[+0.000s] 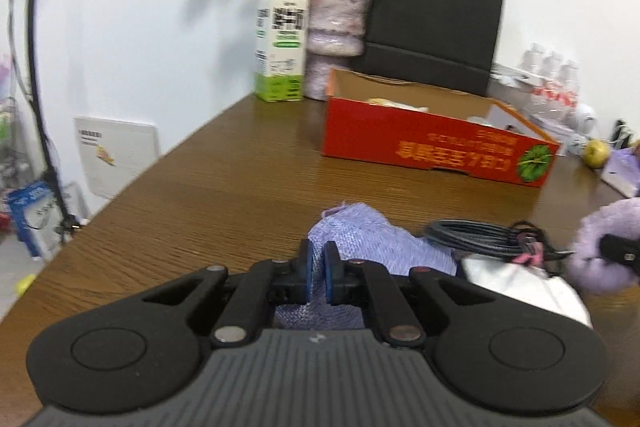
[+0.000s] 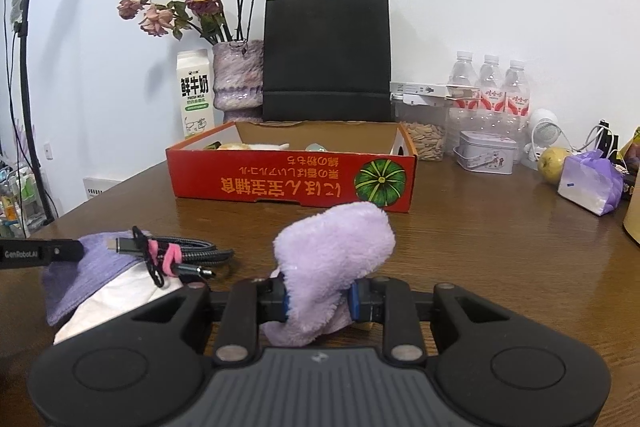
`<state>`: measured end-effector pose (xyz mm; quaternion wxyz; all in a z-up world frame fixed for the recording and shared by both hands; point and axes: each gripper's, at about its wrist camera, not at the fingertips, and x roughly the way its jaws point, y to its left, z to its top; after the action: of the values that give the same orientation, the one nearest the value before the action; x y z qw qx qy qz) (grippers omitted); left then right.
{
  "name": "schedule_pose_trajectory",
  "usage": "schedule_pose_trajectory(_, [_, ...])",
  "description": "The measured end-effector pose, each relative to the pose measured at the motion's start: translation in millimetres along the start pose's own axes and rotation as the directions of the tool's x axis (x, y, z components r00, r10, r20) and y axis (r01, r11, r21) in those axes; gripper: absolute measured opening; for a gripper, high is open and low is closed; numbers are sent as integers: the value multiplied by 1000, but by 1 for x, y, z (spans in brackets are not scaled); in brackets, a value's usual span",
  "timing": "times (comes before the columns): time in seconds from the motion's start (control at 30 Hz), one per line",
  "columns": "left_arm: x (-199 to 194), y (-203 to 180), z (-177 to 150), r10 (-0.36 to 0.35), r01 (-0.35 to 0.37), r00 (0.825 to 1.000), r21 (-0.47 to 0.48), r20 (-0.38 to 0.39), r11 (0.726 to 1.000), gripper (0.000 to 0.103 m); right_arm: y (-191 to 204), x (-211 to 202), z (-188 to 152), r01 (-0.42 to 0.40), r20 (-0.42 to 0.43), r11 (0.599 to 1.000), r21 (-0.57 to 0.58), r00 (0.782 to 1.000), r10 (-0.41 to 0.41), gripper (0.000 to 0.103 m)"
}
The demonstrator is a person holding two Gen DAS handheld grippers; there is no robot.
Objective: Organize objects
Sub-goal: 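Lift the lavender pouch with the left gripper, adjusting its grip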
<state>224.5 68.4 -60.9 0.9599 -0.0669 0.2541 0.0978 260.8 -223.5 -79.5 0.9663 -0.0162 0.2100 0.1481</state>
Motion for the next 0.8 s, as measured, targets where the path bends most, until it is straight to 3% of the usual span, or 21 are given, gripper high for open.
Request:
schedule_pose_trajectory(0.13, [-1,4,1,23,-23,1000,-20,5,1000,11,0,1,0,0,-4,1000,-2,1000,0,24])
schedule_pose_trajectory(0.17, [-3,4,2,24,-23,1000,-19,13,1000,21,0,1,0,0,-5,1000,-3,1000,0,24])
schedule_pose_trajectory(0.2, [-3,5,2,23,-22,1000,-16,17,1000,54,0,1,0,1,-5,1000,-4,1000,-1,24])
schedule_pose_trajectory(0.27, [-6,3,2,45,-45,998,-3,31,999,96,0,1,0,2,-5,1000,-3,1000,-2,24])
schedule_pose_trajectory(0.3, [-7,2,2,52,-52,998,1,43,999,101,0,1,-1,3,-5,1000,-2,1000,-3,24])
schedule_pose_trajectory(0.7, [6,-11,-3,22,-15,998,101,-59,995,103,-1,2,-1,2,-7,1000,0,1000,-2,24])
schedule_pose_trajectory(0.8, [15,-16,-4,36,-21,993,131,-114,991,103,-1,1,-1,1,-8,1000,0,1000,-1,25])
